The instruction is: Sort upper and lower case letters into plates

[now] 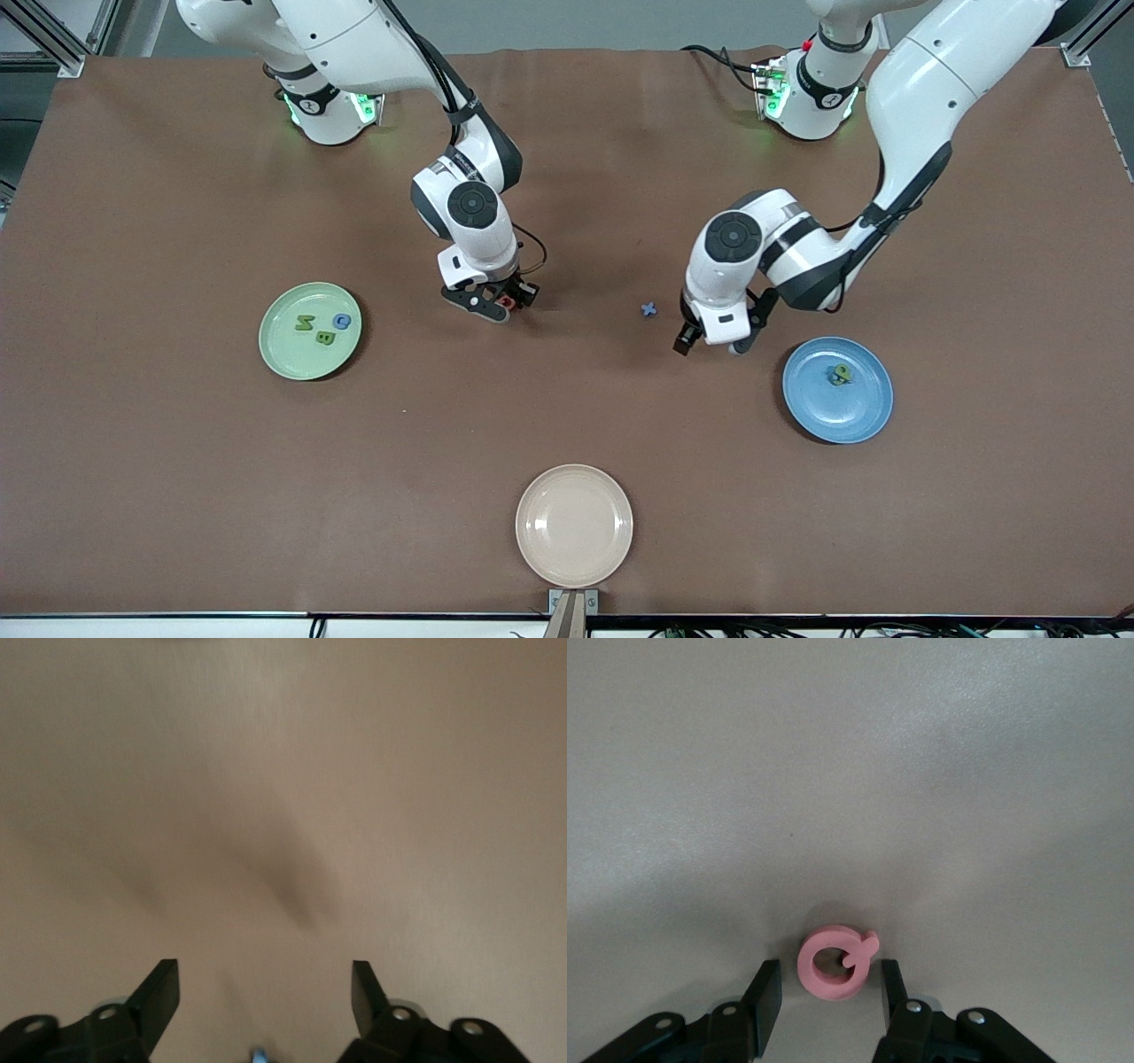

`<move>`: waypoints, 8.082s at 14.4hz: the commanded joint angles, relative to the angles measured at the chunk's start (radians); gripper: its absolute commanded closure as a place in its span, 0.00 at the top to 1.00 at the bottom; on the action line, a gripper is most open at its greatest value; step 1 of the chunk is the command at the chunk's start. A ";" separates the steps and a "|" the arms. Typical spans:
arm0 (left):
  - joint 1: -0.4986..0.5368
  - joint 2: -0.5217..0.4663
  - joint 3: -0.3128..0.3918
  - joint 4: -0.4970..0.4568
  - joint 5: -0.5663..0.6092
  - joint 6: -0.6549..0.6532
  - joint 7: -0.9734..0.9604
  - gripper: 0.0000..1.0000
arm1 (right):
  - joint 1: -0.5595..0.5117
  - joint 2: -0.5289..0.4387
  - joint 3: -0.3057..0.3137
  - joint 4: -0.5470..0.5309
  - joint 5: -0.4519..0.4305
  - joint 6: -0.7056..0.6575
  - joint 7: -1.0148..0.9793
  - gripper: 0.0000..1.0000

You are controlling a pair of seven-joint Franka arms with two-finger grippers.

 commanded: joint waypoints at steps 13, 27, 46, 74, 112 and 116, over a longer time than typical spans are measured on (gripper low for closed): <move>-0.102 0.119 0.005 0.002 0.208 0.080 -0.174 0.66 | 0.011 0.013 -0.025 0.007 -0.015 0.008 0.024 0.26; -0.110 0.128 0.005 -0.001 0.206 0.080 -0.178 0.32 | -0.169 -0.179 -0.027 -0.081 -0.019 -0.173 -0.303 0.00; 0.174 -0.030 -0.048 0.049 0.199 0.060 0.119 0.00 | -0.627 -0.357 -0.024 -0.455 -0.019 0.064 -1.048 0.00; 0.550 0.005 -0.065 -0.052 0.199 -0.001 0.555 0.09 | -0.728 -0.346 -0.031 0.149 -0.065 -0.661 -1.131 1.00; 0.562 -0.018 -0.395 0.563 0.002 -0.719 1.564 1.00 | -0.736 -0.534 -0.030 0.467 -0.059 -1.106 -1.201 1.00; 0.605 -0.027 -0.449 0.571 -0.007 -0.725 1.609 1.00 | -0.739 -0.576 -0.027 0.469 -0.058 -1.140 -1.200 1.00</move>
